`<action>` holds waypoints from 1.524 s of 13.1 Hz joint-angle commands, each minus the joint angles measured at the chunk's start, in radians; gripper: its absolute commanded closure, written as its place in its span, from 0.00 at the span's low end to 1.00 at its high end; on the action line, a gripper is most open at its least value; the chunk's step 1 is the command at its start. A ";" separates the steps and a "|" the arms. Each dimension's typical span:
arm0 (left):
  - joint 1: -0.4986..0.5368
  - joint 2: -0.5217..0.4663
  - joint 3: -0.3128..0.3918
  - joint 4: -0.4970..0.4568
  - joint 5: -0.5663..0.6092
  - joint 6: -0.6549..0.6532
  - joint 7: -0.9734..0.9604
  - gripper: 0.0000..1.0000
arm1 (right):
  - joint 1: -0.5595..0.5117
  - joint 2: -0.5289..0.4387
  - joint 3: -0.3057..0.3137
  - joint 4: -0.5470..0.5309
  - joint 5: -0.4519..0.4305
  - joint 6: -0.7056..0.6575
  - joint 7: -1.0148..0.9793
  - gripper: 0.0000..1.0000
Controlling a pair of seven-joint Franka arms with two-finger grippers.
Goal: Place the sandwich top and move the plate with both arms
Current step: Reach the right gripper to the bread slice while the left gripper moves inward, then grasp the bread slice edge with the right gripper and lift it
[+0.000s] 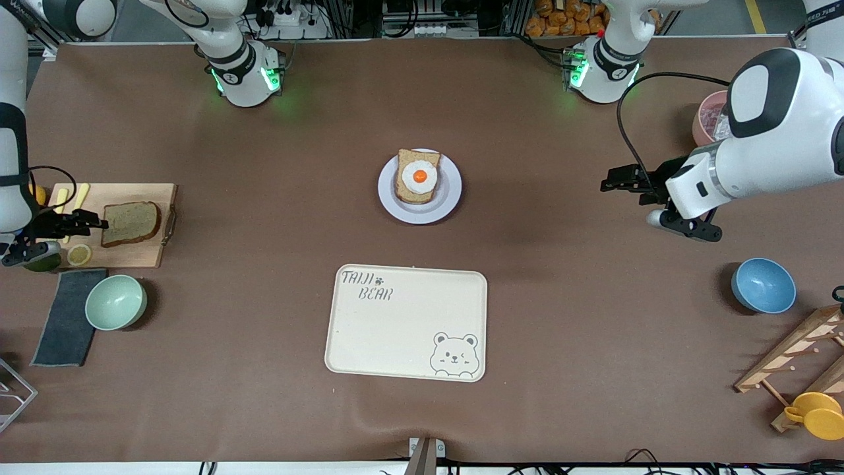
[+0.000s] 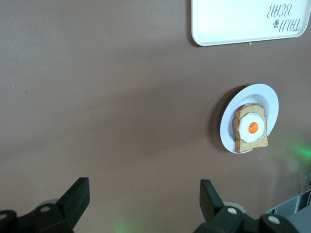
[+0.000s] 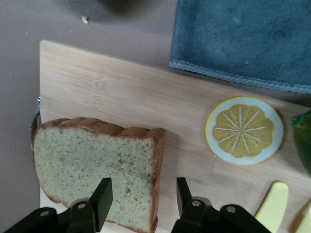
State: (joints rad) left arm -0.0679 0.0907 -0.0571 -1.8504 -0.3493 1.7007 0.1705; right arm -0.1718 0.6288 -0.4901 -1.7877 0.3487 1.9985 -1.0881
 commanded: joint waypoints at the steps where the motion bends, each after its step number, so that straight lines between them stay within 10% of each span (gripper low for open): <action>1: 0.028 0.010 -0.004 -0.003 -0.023 0.007 0.062 0.00 | -0.015 0.028 0.004 0.002 0.061 0.014 -0.065 0.43; 8: 0.040 0.024 -0.004 -0.001 -0.023 0.007 0.080 0.00 | -0.025 0.039 0.002 -0.002 0.078 0.022 -0.114 0.99; 20: 0.042 0.037 -0.003 -0.003 -0.051 0.008 0.101 0.00 | 0.014 0.016 -0.007 0.117 0.075 -0.205 0.006 1.00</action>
State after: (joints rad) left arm -0.0362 0.1300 -0.0565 -1.8508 -0.3767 1.7031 0.2470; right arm -0.1724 0.6605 -0.4944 -1.7203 0.4143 1.8701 -1.1425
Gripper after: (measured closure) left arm 0.000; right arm 0.925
